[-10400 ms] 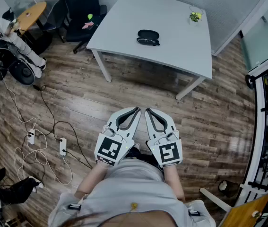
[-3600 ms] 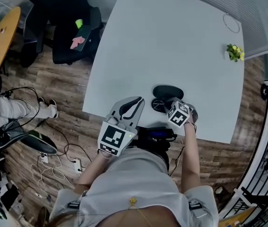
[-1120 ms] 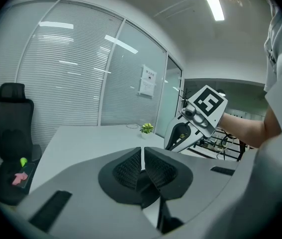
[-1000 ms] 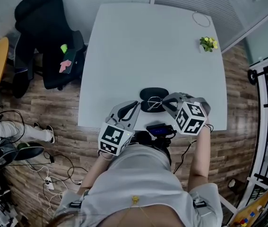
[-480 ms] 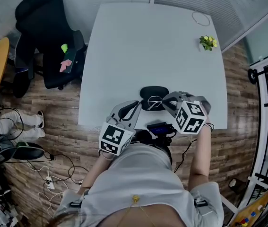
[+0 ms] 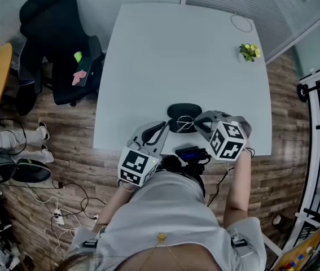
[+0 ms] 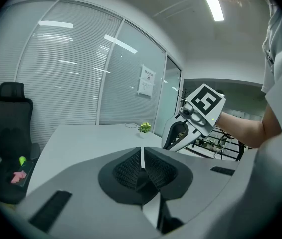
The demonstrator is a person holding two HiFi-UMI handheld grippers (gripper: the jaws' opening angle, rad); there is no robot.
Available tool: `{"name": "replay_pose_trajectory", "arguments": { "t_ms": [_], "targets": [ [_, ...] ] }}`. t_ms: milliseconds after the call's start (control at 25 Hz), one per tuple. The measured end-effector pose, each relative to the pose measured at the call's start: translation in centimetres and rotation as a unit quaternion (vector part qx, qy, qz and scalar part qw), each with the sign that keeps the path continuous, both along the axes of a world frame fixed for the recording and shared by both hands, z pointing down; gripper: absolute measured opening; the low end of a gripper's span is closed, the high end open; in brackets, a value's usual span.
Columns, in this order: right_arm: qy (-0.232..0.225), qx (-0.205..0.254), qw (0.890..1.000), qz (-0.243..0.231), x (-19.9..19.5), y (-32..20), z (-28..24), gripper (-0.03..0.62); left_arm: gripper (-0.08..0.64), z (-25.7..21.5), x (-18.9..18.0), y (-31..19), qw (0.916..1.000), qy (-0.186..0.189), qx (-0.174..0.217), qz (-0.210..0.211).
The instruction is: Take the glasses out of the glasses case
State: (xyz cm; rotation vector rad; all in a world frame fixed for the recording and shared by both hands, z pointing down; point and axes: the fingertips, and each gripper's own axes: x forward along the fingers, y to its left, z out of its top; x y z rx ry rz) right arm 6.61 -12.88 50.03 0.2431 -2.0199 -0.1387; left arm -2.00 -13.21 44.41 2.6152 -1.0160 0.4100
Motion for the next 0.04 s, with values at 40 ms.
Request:
{"name": "replay_pose_trajectory", "arguments": {
  "t_ms": [40],
  "targets": [
    [-0.002,0.0,1.0,0.0,-0.09,-0.07,-0.06,0.021,0.041,-0.1,-0.01,-0.09,1.0,0.001,0.001,0.001]
  ]
}}
